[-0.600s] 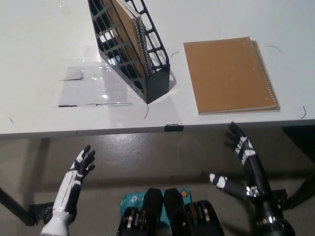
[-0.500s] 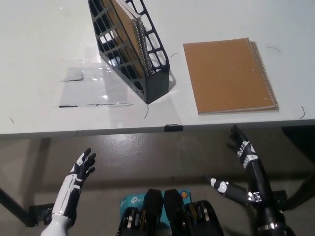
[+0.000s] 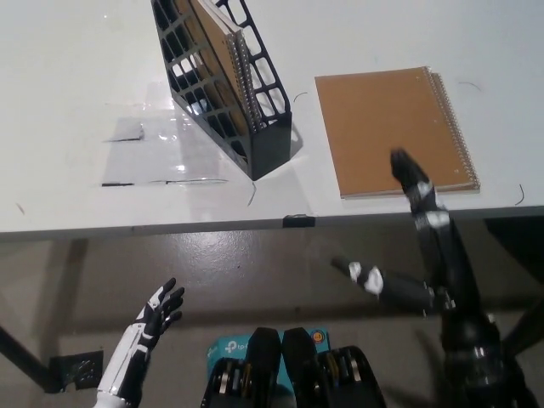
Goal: Use the right hand to pick up a book from the book holder on the left side and put it on another book on the right side
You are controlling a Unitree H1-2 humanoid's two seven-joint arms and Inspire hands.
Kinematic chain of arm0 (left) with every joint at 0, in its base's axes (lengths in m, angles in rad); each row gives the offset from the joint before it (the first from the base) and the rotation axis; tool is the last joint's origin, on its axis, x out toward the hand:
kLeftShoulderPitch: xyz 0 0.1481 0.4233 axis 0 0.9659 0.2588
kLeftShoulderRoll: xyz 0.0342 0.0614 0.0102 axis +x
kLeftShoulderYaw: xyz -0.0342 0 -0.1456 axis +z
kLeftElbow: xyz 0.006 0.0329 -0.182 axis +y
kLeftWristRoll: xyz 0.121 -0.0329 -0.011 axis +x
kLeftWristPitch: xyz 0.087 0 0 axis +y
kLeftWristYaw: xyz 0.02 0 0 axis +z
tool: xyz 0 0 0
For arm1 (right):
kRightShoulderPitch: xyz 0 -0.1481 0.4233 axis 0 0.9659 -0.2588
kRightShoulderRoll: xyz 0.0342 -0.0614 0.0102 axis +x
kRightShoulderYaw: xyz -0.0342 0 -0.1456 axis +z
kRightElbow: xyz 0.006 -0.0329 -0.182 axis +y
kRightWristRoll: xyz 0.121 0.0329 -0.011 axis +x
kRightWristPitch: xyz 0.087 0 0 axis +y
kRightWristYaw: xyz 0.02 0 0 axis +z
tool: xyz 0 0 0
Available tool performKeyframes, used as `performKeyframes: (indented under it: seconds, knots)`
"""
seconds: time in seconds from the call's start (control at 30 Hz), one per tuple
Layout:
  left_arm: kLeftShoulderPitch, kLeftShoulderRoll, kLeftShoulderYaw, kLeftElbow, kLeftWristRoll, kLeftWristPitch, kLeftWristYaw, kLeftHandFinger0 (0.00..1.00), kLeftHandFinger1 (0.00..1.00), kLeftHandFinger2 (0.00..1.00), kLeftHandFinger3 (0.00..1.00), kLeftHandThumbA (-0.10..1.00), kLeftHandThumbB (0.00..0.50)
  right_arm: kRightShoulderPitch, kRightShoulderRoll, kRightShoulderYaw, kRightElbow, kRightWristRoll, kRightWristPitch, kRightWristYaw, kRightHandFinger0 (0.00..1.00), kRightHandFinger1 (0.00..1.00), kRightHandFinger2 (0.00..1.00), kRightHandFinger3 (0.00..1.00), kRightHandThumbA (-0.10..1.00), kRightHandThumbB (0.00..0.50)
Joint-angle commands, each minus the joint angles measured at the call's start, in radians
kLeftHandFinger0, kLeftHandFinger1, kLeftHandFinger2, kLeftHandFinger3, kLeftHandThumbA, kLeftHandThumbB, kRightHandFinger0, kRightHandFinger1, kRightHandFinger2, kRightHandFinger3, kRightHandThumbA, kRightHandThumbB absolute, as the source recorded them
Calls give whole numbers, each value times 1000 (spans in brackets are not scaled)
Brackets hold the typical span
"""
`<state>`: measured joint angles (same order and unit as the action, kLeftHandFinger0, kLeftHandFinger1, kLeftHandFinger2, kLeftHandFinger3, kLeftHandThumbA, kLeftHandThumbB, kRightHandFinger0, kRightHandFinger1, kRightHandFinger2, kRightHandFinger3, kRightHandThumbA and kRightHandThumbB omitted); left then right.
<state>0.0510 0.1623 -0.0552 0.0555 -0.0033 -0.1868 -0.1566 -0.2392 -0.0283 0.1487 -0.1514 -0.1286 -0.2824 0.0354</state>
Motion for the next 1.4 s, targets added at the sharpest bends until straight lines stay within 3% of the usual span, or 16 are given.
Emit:
performKeyframes:
  seconds: [0.0, 0.13, 0.27, 0.43, 0.87, 1.07, 1.27, 1.37]
  knots:
    - [-8, 8, 0, 14, 0, -52, -7, 1000, 1000, 1000, 1000, 1000, 197, -128, 20, 7, 40, -9, 86, 24, 1000, 1000, 1000, 1000, 1000, 277]
    - [3, 3, -6, 24, 9, -58, -6, 1000, 1000, 1000, 1000, 1000, 184, -249, 32, 2, 164, -2, 115, 24, 1000, 1000, 1000, 1000, 1000, 311]
    - [-6, 5, -8, 35, 8, -64, -10, 1000, 1000, 1000, 1000, 1000, 205, -374, 33, -4, 298, -25, 109, 12, 1000, 1000, 1000, 1000, 1000, 309]
    - [3, 5, -12, 34, 23, -59, -3, 1000, 1000, 1000, 1000, 1000, 211, -523, 53, -24, 480, 10, 98, 5, 1000, 1000, 1000, 1000, 1000, 356]
    - [5, -5, -25, 41, 27, -61, -4, 1000, 1000, 1000, 1000, 1000, 248, -773, 84, -37, 803, 9, 91, -6, 1000, 1000, 1000, 1000, 1000, 307]
    - [3, -7, -27, 33, 27, -51, -3, 1000, 1000, 1000, 1000, 1000, 263, -843, 104, -57, 896, 25, 100, -11, 1000, 1000, 1000, 1000, 1000, 324]
    - [3, -7, -26, 21, 28, -36, -4, 1000, 1000, 1000, 1000, 1000, 260, -880, 117, -63, 977, 29, 82, -2, 1000, 1000, 1000, 1000, 1000, 303]
    - [-8, -3, -30, 19, 45, -34, -3, 1000, 1000, 1000, 1000, 1000, 256, -924, 116, -64, 1066, 20, 59, -14, 1000, 1000, 1000, 1000, 1000, 325]
